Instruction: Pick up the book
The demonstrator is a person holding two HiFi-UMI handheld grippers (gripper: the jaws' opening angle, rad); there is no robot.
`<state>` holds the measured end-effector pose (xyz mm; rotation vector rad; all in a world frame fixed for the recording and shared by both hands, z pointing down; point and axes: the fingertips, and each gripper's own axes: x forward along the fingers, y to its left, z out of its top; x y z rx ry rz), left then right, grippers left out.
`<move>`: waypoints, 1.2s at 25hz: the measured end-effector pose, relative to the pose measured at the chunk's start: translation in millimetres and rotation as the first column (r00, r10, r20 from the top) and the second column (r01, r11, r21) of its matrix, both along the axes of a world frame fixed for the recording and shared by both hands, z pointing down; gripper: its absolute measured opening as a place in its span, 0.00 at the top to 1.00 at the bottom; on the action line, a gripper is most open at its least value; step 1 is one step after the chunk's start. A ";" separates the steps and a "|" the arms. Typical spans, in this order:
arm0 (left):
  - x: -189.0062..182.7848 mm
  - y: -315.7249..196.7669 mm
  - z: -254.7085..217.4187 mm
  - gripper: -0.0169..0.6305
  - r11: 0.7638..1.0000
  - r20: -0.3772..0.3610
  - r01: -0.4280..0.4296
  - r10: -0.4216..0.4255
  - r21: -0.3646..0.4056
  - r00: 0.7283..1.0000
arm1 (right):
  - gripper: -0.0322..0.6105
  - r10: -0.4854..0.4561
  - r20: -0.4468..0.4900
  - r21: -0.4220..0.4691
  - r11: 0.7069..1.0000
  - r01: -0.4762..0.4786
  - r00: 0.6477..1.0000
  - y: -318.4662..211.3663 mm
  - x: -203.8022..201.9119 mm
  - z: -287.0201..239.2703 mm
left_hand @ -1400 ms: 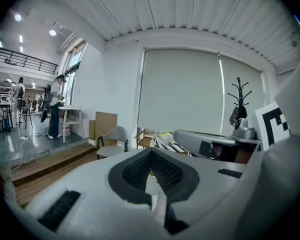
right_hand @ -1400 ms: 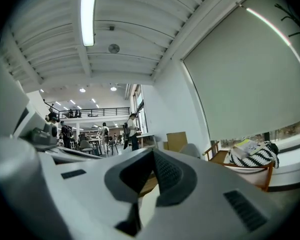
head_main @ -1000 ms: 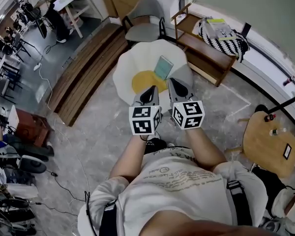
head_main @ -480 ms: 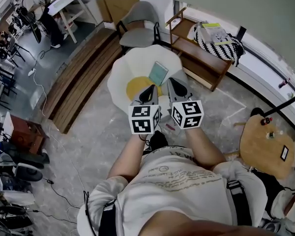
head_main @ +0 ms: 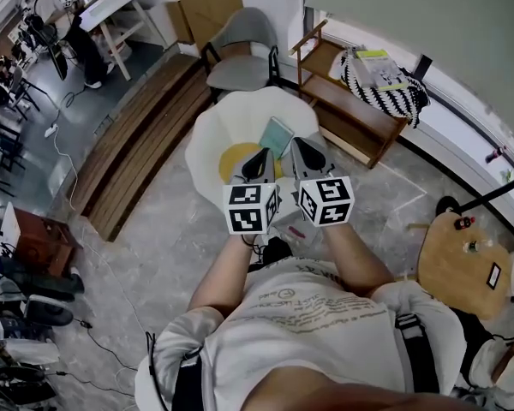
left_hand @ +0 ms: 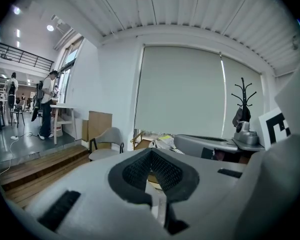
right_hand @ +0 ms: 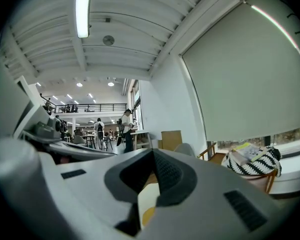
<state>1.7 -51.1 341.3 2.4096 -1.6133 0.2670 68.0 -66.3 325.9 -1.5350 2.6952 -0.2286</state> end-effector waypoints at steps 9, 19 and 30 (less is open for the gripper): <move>-20.8 -62.3 17.3 0.94 0.999 0.007 0.022 -0.022 -0.028 1.000 | 0.91 -0.015 -0.029 -0.030 0.999 0.014 0.999 -65.2 -17.0 13.4; -41.9 -144.2 4.9 0.94 1.000 0.004 0.002 -0.002 -0.006 1.000 | 0.91 0.002 -0.043 -0.021 1.000 -0.003 0.999 -143.4 -36.6 3.9; -46.8 -210.4 21.6 0.94 0.997 -0.014 -0.058 0.057 -0.051 0.998 | 0.91 0.067 -0.060 -0.060 0.996 -0.070 0.996 -203.2 -39.0 18.2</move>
